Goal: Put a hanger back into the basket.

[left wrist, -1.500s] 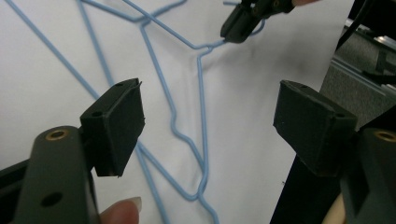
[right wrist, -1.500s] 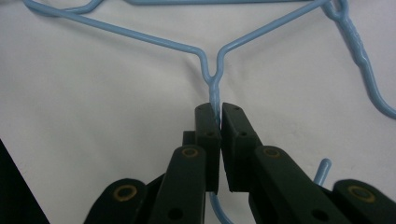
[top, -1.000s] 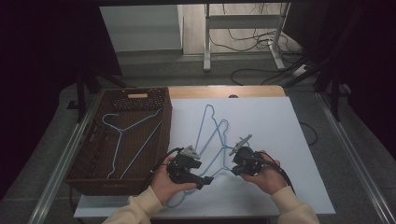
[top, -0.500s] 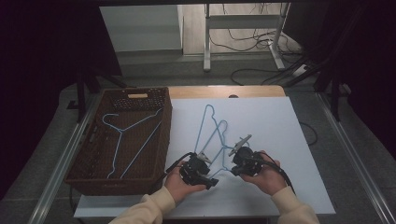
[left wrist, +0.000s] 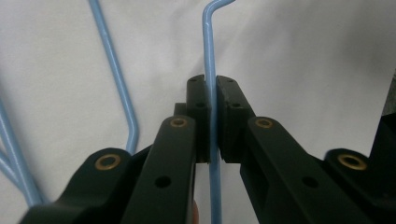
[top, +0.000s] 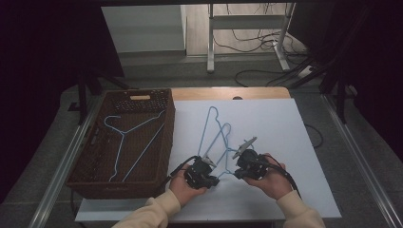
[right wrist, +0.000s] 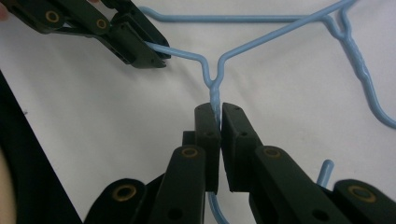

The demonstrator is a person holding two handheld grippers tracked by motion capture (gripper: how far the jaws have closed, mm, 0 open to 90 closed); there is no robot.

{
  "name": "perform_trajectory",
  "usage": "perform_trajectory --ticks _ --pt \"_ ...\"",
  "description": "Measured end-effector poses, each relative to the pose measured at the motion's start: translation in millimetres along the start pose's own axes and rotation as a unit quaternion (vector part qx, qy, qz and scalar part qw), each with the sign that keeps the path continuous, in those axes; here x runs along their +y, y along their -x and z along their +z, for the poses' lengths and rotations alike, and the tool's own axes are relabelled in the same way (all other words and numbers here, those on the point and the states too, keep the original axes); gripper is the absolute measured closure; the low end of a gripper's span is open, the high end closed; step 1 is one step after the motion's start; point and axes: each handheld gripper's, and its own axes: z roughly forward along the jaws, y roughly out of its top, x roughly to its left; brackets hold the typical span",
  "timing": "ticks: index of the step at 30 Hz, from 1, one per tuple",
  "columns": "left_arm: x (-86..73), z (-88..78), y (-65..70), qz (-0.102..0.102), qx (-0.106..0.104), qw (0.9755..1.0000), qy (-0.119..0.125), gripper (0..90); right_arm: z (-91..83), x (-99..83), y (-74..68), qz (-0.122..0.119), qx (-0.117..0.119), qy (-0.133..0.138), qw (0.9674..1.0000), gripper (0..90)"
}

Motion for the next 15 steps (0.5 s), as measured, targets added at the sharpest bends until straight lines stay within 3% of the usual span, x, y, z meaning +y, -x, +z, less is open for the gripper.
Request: perform_trajectory --ticks 2,5,6,7,10,14,15 --pt "0.2 -3.1 -0.8 -0.007 0.003 1.0000 0.007 85.4 -2.6 -0.3 0.6 0.003 0.003 0.014 0.9999 84.6" --pt "-0.2 -9.4 -1.3 -0.009 0.013 0.9996 0.023 85.6 -12.3 -2.3 3.9 0.011 0.011 0.074 0.9971 68.0" --pt "-0.3 -12.0 -1.8 -0.009 0.015 0.9995 0.027 85.6 -17.1 -3.4 5.0 0.015 0.007 0.101 0.9947 60.7" --pt "-0.3 -15.3 -1.9 -0.010 0.018 0.9992 0.034 85.7 -22.7 -5.1 5.5 0.023 0.001 0.127 0.9916 55.1" --pt "-0.3 -22.2 -2.5 -0.014 0.024 0.9985 0.047 85.8 -40.5 -12.4 10.9 0.034 -0.006 0.213 0.9763 41.5" --pt "-0.9 -31.1 -3.1 -0.022 0.035 0.9966 0.071 85.9 -56.2 -24.3 16.5 0.040 -0.024 0.284 0.9576 33.6" --pt "-1.1 -33.5 -3.7 -0.022 0.039 0.9960 0.078 85.9 -58.2 -26.7 17.2 0.041 -0.025 0.294 0.9547 33.9"
